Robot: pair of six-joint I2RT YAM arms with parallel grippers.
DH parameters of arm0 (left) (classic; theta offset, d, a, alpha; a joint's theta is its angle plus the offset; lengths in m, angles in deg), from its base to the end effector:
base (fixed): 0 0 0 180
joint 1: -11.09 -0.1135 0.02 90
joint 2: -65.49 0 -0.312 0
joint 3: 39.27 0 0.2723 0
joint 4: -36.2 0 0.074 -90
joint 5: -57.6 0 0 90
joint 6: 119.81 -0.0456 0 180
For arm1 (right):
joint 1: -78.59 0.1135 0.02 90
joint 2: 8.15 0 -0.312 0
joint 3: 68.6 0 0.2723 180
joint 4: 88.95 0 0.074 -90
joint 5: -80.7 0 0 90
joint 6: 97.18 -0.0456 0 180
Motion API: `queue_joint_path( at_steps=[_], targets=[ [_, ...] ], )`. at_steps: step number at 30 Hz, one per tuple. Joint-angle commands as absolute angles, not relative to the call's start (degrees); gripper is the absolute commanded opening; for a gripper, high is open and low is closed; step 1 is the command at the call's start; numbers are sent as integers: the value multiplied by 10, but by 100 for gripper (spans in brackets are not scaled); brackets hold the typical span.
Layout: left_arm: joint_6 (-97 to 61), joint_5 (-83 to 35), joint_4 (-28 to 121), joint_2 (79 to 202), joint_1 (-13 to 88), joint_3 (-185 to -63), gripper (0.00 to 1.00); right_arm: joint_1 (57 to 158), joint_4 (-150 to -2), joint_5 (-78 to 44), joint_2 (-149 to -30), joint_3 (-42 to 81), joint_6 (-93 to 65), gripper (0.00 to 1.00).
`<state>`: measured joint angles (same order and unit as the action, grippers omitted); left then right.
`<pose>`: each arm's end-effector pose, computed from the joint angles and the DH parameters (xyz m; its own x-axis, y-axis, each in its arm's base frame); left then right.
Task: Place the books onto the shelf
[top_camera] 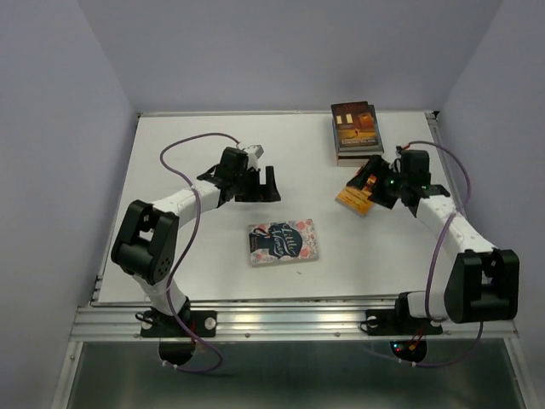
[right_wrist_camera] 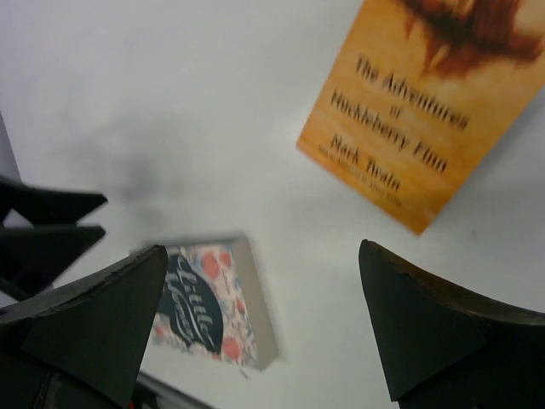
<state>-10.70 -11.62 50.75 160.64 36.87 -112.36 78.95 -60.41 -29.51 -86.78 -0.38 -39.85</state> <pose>0.3477 -0.1859 0.2524 -0.7245 0.0100 -0.6892 0.4507 0.7634 -0.4627 0.3170 0.0177 0.2968 -0.6774 0.5023 -0.5374 0.1082 0.7907 0.6026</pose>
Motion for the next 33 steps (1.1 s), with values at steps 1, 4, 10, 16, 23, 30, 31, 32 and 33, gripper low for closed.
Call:
queue_joint_path(
  at_steps=[1, 4, 10, 16, 23, 30, 31, 32, 33],
  targets=[
    [-104, -94, 494, 1615, 375, -1112, 99, 846, -537, -373, -808, -108, -410, 100],
    [-96, -95, 494, 1626, 379, -1109, 97, 873, -462, -392, -806, -136, -359, 100],
    [-78, -84, 466, 1637, 386, -1070, 85, 990, -507, -439, -845, -170, -358, 100],
    [-50, -86, 466, 1618, 387, -1028, 73, 1063, -549, -468, -914, -154, -351, 100],
    [-13, -112, 468, 1583, 390, -967, 68, 1074, -621, -508, -998, -157, -374, 100],
    [13, -129, 470, 1546, 404, -936, 67, 1074, -745, -408, -1048, -109, -466, 98],
    [16, -131, 470, 1545, 408, -935, 66, 1074, -746, -384, -1055, -95, -470, 98],
    [17, -130, 469, 1542, 411, -935, 66, 1074, -746, -360, -1067, -69, -474, 98],
    [19, -128, 469, 1540, 416, -936, 66, 1074, -746, -331, -1076, -53, -475, 99]
  ],
)
